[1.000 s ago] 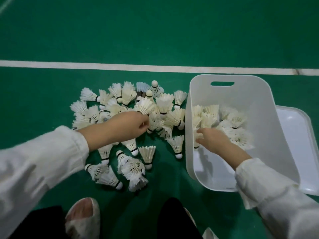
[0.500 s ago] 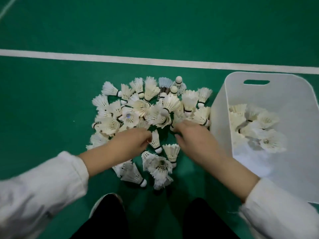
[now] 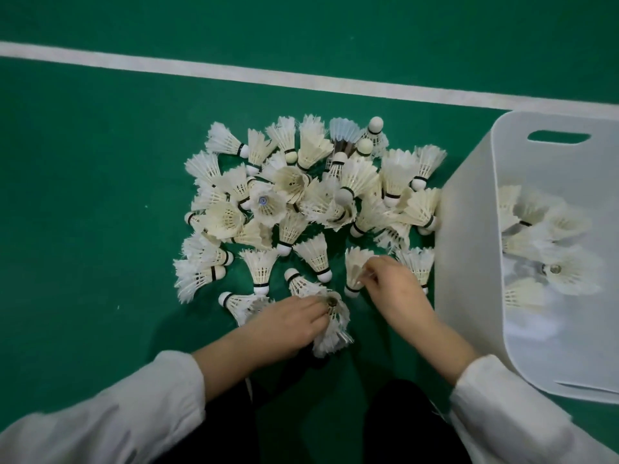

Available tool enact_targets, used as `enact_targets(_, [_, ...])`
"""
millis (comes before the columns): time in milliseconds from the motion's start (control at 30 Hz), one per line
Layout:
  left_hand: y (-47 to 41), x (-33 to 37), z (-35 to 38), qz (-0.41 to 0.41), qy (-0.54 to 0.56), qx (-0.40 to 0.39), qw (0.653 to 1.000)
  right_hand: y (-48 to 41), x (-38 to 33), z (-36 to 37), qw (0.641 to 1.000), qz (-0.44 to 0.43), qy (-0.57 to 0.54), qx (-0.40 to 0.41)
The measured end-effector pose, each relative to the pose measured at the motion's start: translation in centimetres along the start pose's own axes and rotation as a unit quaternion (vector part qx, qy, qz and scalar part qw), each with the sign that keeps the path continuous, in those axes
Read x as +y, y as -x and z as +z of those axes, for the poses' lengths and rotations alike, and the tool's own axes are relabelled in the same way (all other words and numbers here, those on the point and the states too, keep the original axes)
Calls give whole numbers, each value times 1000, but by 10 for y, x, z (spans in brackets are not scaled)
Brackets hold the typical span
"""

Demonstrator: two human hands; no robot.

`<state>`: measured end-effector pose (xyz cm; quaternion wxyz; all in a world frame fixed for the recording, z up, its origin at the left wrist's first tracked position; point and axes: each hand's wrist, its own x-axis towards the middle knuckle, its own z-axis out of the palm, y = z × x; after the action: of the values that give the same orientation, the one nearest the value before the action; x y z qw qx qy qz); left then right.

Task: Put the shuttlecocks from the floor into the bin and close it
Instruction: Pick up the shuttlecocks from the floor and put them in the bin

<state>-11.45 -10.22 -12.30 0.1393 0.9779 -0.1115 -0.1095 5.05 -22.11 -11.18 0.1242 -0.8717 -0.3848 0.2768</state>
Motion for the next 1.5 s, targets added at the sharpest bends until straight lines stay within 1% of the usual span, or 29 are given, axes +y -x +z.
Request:
enact_targets(67, [4, -3, -1, -10, -10, -20, 1000, 5, 1, -5, 1000, -5, -8, 23])
enact_targets(133, [6, -5, -2, -27, -21, -38, 999, 8, 2, -6, 1000, -12, -8, 28])
enact_targets(267, [5, -8, 4, -64, -20, -26, 997, 11, 2, -7, 999, -18, -9, 36])
enact_targets(433, [0, -15, 6, -51, -56, -8, 997, 11, 1, -11, 998, -19, -22, 49])
enact_targets(533, [-2, -15, 6, -44, -76, -16, 996, 13, 1, -11, 998, -19, -23, 49])
enact_targets(633, [-7, -15, 5, -46, -91, 4, 995, 14, 1, -11, 998, -19, -32, 47])
enact_targets(700, [-11, -14, 1, -68, -67, 26, 995, 15, 1, -11, 998, -19, -33, 42])
enact_targets(733, [-11, -12, -3, -91, -31, 44, 994, 15, 1, -11, 998, -19, -32, 43])
enact_targets(767, [-11, -9, -10, -117, 27, 63, 991, 15, 2, -12, 998, -19, -32, 45])
enact_targets(833, [-8, -1, -27, -184, 160, 89, 966, 15, 3, -13, 998, -15, -33, 49])
enact_targets(867, [-5, 2, -35, -227, 229, 88, 942, 15, 3, -14, 998, -13, -31, 48])
enact_targets(900, [0, 5, -43, -259, 281, 95, 919, 15, 3, -15, 998, -10, -29, 47])
enact_targets(933, [6, 4, -47, -285, 304, 108, 903, 15, 3, -15, 999, -9, -27, 46])
enact_targets(1067, [30, -18, -45, -368, 252, 149, 882, 16, -1, -17, 998, -12, -31, 47])
enact_targets(1133, [38, -34, -38, -425, 232, 129, 866, 16, -4, -17, 998, -16, -33, 46])
enact_targets(1200, [42, -48, -30, -473, 231, 81, 846, 16, -7, -18, 998, -20, -34, 47])
enact_targets(1267, [41, -58, -24, -489, 248, 42, 835, 16, -8, -19, 998, -24, -34, 46])
enact_targets(1367, [34, -65, -21, -491, 256, -8, 833, 17, -11, -22, 998, -30, -42, 46])
enact_targets(1433, [30, -68, -23, -495, 271, -24, 825, 17, -13, -26, 997, -37, -50, 49])
enact_targets(1500, [27, -68, -30, -492, 269, -29, 828, 16, -16, -32, 996, -44, -61, 53])
